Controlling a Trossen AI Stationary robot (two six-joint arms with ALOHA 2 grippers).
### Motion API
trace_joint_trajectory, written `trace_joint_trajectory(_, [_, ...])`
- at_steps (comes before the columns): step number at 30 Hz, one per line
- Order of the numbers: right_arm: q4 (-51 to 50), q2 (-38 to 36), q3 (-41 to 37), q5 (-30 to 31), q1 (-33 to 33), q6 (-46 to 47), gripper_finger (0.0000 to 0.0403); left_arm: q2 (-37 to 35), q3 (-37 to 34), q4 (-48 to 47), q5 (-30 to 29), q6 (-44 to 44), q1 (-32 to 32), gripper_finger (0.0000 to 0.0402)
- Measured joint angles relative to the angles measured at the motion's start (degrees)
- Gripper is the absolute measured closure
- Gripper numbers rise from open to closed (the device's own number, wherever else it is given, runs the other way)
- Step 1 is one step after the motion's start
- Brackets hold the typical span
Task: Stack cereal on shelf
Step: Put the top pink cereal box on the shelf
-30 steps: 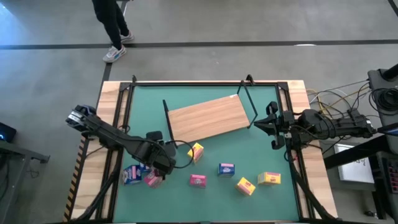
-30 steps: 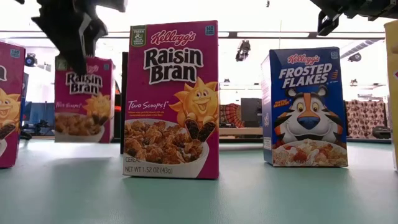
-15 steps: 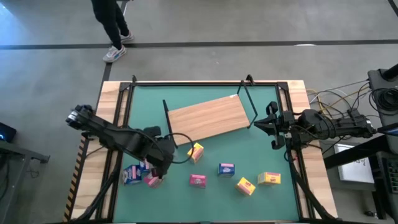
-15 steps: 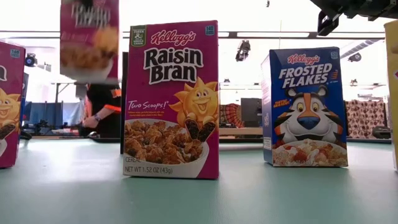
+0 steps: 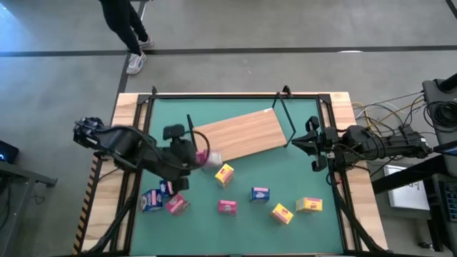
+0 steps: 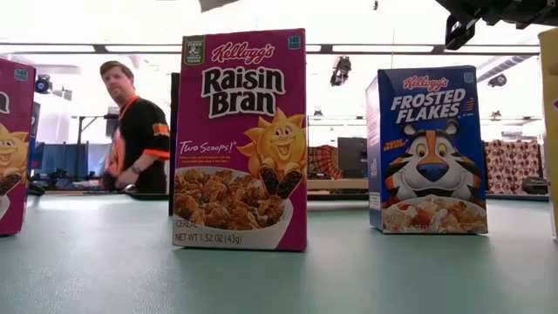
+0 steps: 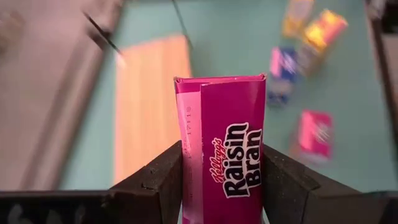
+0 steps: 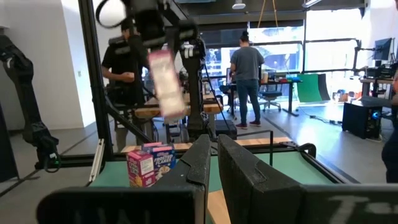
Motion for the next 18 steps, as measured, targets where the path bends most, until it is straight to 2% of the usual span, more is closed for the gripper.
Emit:
trace_joint_trajectory(4, [0.0,0.0,0.0,0.0,0.0,0.0,0.0380,0.0,3.9,2.1,-5.6,5.7,1.6,0.0244])
trace_joint_trajectory(8, [0.0,0.0,0.0,0.0,0.0,0.0,0.0380,0.1,5.3,5.6,-6.2,10.5,6.2,0.0244])
trace_joint_trajectory(12, [0.0,0.0,0.0,0.0,0.0,0.0,0.0380,0.4,5.2,7.4,-5.8,14.6,13.3,0.0244])
trace_joint_trajectory(15, [0.0,0.0,0.0,0.0,0.0,-0.3,0.0380,1.8,5.1,7.1,-2.1,16.1,20.5,0.0244])
trace_joint_trajectory(18, [0.0,0.0,0.0,0.0,0.0,-0.4,0.0380,4.1,5.1,7.0,5.4,16.8,27.8,0.0244])
